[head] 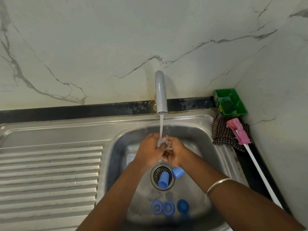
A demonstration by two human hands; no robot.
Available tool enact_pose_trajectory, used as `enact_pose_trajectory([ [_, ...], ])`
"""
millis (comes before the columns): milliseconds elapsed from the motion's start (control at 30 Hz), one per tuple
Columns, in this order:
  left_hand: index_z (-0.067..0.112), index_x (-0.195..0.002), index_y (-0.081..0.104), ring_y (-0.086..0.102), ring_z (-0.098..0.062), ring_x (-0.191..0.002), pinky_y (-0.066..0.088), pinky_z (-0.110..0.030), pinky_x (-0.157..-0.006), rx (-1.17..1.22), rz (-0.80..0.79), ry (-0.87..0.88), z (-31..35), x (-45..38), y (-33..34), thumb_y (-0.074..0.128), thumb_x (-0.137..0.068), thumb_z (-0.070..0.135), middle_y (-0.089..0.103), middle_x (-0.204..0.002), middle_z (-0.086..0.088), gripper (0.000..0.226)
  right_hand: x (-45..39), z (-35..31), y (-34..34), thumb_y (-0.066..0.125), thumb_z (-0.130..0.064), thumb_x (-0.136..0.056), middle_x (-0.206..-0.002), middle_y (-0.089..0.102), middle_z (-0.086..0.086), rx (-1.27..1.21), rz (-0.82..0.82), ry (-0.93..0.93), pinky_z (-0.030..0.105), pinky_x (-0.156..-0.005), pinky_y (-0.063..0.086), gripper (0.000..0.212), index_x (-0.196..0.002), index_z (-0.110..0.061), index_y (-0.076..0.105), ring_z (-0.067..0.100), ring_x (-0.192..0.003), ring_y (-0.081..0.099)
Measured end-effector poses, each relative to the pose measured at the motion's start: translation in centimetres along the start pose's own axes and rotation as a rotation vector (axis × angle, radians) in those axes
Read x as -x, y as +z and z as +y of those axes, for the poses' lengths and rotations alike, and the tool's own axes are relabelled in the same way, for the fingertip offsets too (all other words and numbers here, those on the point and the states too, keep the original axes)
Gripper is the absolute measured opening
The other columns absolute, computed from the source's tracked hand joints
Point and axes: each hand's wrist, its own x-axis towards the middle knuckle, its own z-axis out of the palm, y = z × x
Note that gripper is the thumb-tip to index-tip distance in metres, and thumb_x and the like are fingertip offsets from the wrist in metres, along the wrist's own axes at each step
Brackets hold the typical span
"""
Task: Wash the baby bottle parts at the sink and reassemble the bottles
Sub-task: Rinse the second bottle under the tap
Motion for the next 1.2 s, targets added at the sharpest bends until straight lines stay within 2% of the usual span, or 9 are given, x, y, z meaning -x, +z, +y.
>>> enact_pose_trajectory([
  [167,0.012,-0.112,0.064,0.066,-0.02,-0.094,0.052,-0.025,-0.077,0.054,-0.061,-0.17,-0.1,-2.2,-0.6,0.053,-0.102,0.031,0.069,-0.104,-0.005,0.024,0.2,-0.2,0.4,0.059,-0.036,-0.099,-0.099,0.07,0.019,-0.051,-0.007,-0.068,0.032,-0.054,0.058,0.032,-0.111,-0.006,0.064,0.027,-0.074,0.074],
  [300,0.009,-0.107,0.068,0.065,-0.02,-0.081,0.053,-0.031,-0.069,0.126,0.022,-0.272,-0.3,-2.5,-1.3,0.041,-0.106,0.032,0.068,-0.091,-0.006,0.035,0.6,-0.2,0.7,0.066,-0.032,-0.095,-0.1,0.073,0.018,0.012,-0.014,-0.186,0.038,-0.069,0.062,0.028,-0.108,-0.008,0.064,0.031,-0.086,0.074],
  [433,0.021,-0.092,0.059,0.056,-0.011,-0.072,0.055,-0.035,-0.063,0.147,-0.02,-0.476,-0.9,-1.4,-1.1,0.036,-0.106,0.034,0.059,-0.081,0.001,0.03,0.8,0.5,0.4,0.076,-0.032,-0.086,-0.105,0.072,0.007,0.532,0.143,-0.533,0.044,-0.082,0.061,0.025,-0.106,-0.021,0.064,0.023,-0.093,0.071],
  [567,0.023,-0.102,0.058,0.062,-0.025,-0.098,0.062,-0.041,-0.063,0.382,-0.026,-0.71,-0.6,-0.2,-1.0,0.038,-0.105,0.027,0.06,-0.108,-0.005,0.021,1.1,1.5,-0.2,0.081,-0.034,-0.081,-0.103,0.072,-0.005,0.924,0.158,-0.801,0.036,-0.085,0.057,0.04,-0.116,-0.023,0.063,0.014,-0.094,0.068],
  [700,0.03,-0.081,0.058,0.063,-0.018,-0.09,0.061,-0.041,-0.071,0.299,0.012,-0.678,-1.4,0.9,-0.9,0.044,-0.1,0.025,0.063,-0.094,0.002,0.024,1.6,1.2,-0.8,0.081,-0.033,-0.081,-0.102,0.071,-0.007,1.176,0.08,-0.962,0.024,-0.079,0.052,0.037,-0.113,-0.026,0.064,0.012,-0.093,0.066],
  [900,0.019,-0.095,0.068,0.063,-0.024,-0.085,0.058,-0.047,-0.083,0.249,0.095,-0.613,-1.9,1.4,-1.2,0.05,-0.095,0.02,0.066,-0.091,-0.005,0.018,1.7,0.7,-0.9,0.087,-0.031,-0.074,-0.104,0.069,-0.003,1.232,0.129,-0.98,0.029,-0.083,0.054,0.041,-0.108,-0.02,0.068,0.015,-0.094,0.064],
  [967,0.015,-0.107,0.067,0.063,-0.024,-0.089,0.055,-0.04,-0.079,0.225,0.119,-0.574,-1.9,1.4,-1.4,0.049,-0.098,0.018,0.068,-0.1,-0.008,0.021,1.8,1.2,-0.9,0.088,-0.032,-0.072,-0.105,0.071,-0.004,1.139,0.076,-1.007,0.031,-0.086,0.055,0.045,-0.112,-0.021,0.069,0.013,-0.095,0.066],
  [1100,0.012,-0.112,0.064,0.055,-0.006,-0.072,0.042,-0.017,-0.058,0.163,0.151,-0.503,-2.1,1.9,-1.5,0.046,-0.1,0.01,0.066,-0.102,-0.006,0.021,1.9,1.1,-0.9,0.087,-0.033,-0.073,-0.101,0.072,-0.007,1.044,0.162,-0.94,0.033,-0.087,0.056,0.044,-0.112,-0.024,0.07,0.012,-0.092,0.067],
  [1200,0.014,-0.118,0.062,0.057,-0.007,-0.073,0.043,-0.018,-0.056,0.134,0.135,-0.488,-2.1,2.2,-1.8,0.042,-0.102,0.012,0.066,-0.103,-0.002,0.026,2.1,1.2,-0.9,0.087,-0.034,-0.073,-0.095,0.071,-0.011,1.065,0.146,-0.948,0.032,-0.085,0.057,0.04,-0.107,-0.027,0.07,0.009,-0.088,0.066],
])
